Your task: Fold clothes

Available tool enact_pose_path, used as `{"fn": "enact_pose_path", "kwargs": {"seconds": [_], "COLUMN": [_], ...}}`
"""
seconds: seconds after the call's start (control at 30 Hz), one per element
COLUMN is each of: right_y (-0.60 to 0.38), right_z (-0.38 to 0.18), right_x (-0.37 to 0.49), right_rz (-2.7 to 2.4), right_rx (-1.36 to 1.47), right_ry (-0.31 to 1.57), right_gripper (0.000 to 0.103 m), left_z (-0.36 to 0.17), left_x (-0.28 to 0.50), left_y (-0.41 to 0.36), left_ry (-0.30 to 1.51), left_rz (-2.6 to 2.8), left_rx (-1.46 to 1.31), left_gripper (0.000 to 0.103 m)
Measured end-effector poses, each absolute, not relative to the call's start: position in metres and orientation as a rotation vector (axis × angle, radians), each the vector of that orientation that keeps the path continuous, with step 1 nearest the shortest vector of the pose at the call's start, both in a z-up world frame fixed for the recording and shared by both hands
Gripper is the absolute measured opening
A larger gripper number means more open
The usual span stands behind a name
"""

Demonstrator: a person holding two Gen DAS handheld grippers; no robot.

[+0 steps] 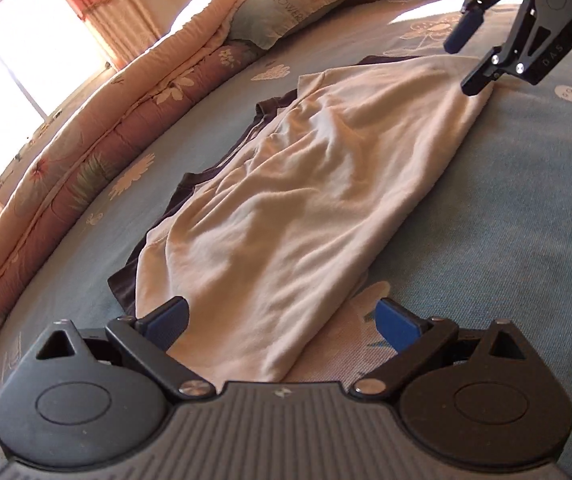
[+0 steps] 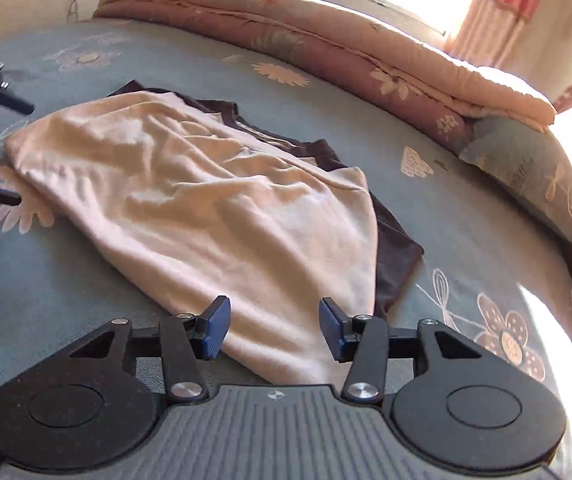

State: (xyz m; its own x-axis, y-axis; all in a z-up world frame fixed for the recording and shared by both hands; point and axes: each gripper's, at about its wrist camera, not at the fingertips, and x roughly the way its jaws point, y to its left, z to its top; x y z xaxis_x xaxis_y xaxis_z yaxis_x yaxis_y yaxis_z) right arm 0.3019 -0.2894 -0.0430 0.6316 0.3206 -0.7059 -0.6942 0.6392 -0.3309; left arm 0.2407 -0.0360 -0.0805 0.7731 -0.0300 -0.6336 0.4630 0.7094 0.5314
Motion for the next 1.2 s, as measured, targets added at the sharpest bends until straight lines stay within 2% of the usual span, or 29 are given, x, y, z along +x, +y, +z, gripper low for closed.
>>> {"fn": "enact_pose_path", "kwargs": {"seconds": [0.1,0.33,0.43,0.57,0.63,0.67,0.8,0.9,1.2], "right_y": [-0.247,-0.199,-0.189,-0.177,-0.174,-0.173,-0.171,-0.173,-0.164], "right_z": [-0.059,-0.081,-0.081,-0.090,-0.095,-0.098,-0.103,-0.091,-0.102], "right_x": [0.287,0.273,0.274,0.262,0.255,0.252,0.249,0.248,0.254], "right_rz": [0.705,0.797,0.792,0.783,0.757,0.734,0.610,0.571,0.666], "right_rx": [-0.803,-0.956,-0.977,-1.074,-1.142,-1.172,-1.239,-1.185,-1.173], "right_ry": [0.595,0.512,0.481,0.387,0.318,0.283,0.173,0.135,0.203], "right_gripper": [0.059,0.068,0.073,0.075,0.083,0.084,0.085,0.085,0.085], "left_z": [-0.095,-0.109,-0.109,-0.104,-0.100,-0.099,-0.107,-0.112,-0.115], "left_x": [0.240,0.252,0.260,0.260,0.257,0.255,0.254,0.263,0.275], "left_y": [-0.057,-0.080,-0.084,-0.079,-0.074,-0.073,-0.076,-0.080,-0.081], "left_ry": [0.586,0.495,0.471,0.418,0.414,0.414,0.422,0.428,0.429], "left_rz": [-0.308,-0.311,-0.287,-0.232,-0.241,-0.256,-0.302,-0.293,-0.224], "left_rx": [0.888,1.079,1.089,1.077,1.045,1.041,1.081,1.089,1.125], "left_gripper": [0.099,0.102,0.102,0.102,0.102,0.102,0.102,0.102,0.102]}}
